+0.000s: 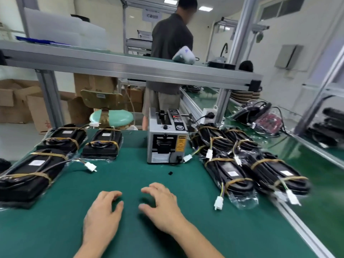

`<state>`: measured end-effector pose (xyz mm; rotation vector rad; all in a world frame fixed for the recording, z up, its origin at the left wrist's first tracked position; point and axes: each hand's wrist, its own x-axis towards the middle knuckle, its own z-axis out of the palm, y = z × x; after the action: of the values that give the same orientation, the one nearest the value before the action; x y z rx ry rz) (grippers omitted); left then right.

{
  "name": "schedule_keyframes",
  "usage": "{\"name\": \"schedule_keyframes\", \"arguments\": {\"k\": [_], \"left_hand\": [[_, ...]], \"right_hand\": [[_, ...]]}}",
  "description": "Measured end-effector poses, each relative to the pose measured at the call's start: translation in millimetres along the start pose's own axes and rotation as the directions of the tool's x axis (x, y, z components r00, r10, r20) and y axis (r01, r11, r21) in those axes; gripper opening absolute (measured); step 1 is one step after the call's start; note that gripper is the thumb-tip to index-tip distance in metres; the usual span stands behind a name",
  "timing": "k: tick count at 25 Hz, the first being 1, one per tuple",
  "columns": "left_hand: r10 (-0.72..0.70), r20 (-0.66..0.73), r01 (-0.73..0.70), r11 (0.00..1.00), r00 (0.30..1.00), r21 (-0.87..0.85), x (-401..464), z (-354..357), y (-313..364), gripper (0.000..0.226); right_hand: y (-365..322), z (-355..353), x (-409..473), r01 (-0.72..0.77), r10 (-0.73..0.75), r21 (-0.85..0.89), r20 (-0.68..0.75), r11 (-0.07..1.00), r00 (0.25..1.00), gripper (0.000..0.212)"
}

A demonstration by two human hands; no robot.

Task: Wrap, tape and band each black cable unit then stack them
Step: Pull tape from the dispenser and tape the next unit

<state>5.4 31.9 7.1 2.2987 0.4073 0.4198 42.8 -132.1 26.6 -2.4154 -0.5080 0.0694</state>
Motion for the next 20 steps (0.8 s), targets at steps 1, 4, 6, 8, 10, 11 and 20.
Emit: {"name": "schedule_keyframes", "arguments": {"k": [1, 4, 6, 8, 10, 11, 20], "left_hand": [[0.003, 0.004, -0.003, 1.0, 1.0, 0.002, -0.3, -0.2, 0.6, 0.021], [0.007, -0.005, -0.007, 1.0, 1.0, 0.014, -2.8, 1.0, 2.6, 0.019], [0.003, -0.008, -0.003, 1.0, 1.0, 0.013, -3.1, 1.8, 2.2, 0.018], [-0.007, 0.002, 0.007, 1.0, 1.0, 0.012, -1.3, 1.8, 1.1, 0.017], [-0.02, 0.007, 0.02, 1.0, 1.0, 0.015, 0.3, 1.8, -0.4, 0.017], [-0.023, 0.01, 0.023, 1.0, 1.0, 0.013, 0.4, 2.4, 0.7, 0.017], [-0.002, -0.009, 0.001, 0.999, 1.0, -0.048, 1.6, 2.7, 1.8, 0.024]], "right_hand": [[6.1, -12.5, 0.0, 0.005, -0.008, -0.035, -0.088, 0.999, 0.996, 0.045], [39.4, -67.0, 1.4, -0.101, -0.002, -0.303, -0.321, 0.948, 0.947, 0.058], [68.3, -110.2, 2.5, -0.356, 0.179, -0.484, -0.373, 0.8, 0.91, 0.081], [95.8, -144.5, -1.5, -0.567, 0.435, -0.527, -0.364, 0.633, 0.824, 0.103], [118.5, -159.3, -6.5, -0.664, 0.619, -0.456, -0.27, 0.593, 0.738, 0.112], [127.5, -160.2, -7.9, -0.689, 0.661, -0.402, -0.232, 0.603, 0.713, 0.113], [114.4, -166.8, -14.9, -0.734, 0.686, -0.311, -0.266, 0.605, 0.678, 0.107]]}}
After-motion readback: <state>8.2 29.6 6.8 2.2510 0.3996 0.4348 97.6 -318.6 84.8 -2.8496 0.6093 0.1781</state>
